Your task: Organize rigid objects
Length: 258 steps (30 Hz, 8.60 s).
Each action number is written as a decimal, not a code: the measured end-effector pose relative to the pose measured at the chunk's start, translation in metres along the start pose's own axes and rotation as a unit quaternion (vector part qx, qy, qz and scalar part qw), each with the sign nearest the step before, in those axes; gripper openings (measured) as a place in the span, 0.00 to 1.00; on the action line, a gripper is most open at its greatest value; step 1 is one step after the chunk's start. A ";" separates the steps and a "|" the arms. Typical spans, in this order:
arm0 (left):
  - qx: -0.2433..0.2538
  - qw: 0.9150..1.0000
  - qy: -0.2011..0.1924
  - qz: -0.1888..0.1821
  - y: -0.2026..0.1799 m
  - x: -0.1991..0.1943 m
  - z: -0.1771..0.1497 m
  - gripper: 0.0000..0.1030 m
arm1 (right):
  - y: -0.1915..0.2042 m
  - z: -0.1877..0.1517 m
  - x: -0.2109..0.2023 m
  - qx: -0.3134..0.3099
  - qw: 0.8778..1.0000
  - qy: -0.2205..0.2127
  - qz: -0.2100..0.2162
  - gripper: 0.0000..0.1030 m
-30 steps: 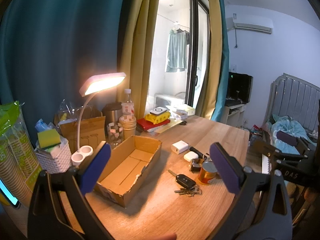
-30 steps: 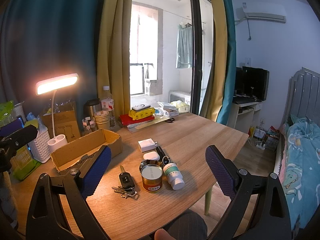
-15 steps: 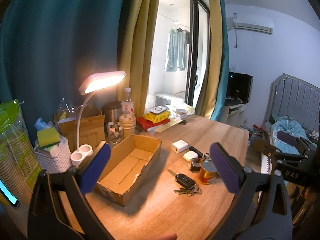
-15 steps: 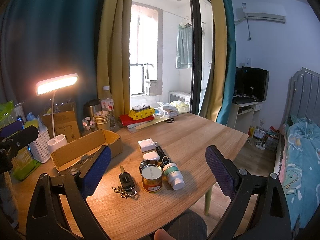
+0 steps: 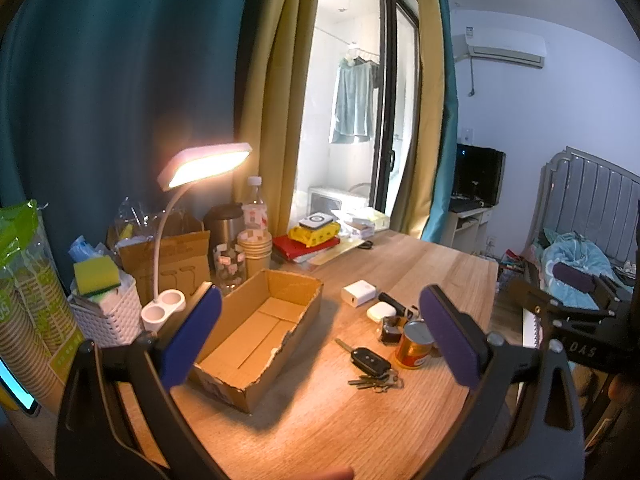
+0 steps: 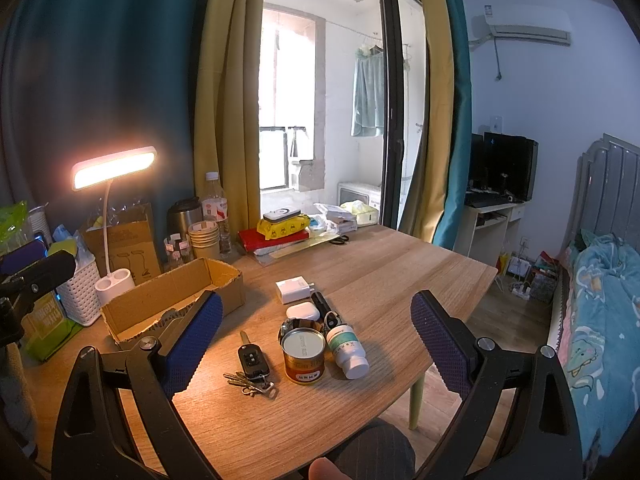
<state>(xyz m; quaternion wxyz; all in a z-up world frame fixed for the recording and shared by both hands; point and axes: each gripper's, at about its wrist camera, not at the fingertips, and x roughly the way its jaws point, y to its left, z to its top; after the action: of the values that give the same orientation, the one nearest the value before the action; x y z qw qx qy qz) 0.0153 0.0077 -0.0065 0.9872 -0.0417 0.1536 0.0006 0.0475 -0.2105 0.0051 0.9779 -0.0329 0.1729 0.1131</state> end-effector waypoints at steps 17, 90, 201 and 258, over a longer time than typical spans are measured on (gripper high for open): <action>0.007 0.999 0.028 0.015 0.008 0.023 -0.006 0.97 | -0.001 0.002 0.019 -0.004 1.000 0.015 0.009 0.94; 0.011 0.937 0.349 -0.032 0.078 0.194 -0.090 0.09 | -0.008 -0.080 0.187 -0.024 0.984 0.161 0.078 0.94; -0.098 0.968 0.225 0.049 0.068 0.129 -0.116 0.09 | 0.119 -0.077 0.125 -0.151 0.935 0.170 0.274 0.66; -0.084 0.971 0.219 0.047 0.061 0.127 -0.115 0.09 | -0.062 -0.078 0.215 0.014 0.984 0.176 0.035 0.79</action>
<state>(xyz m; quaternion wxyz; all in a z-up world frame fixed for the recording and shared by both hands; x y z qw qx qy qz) 0.1002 0.0576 -0.1591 0.9214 -0.1158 0.3674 0.0511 0.2324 -0.2339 -0.1411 0.9279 -0.0322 0.3453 0.1369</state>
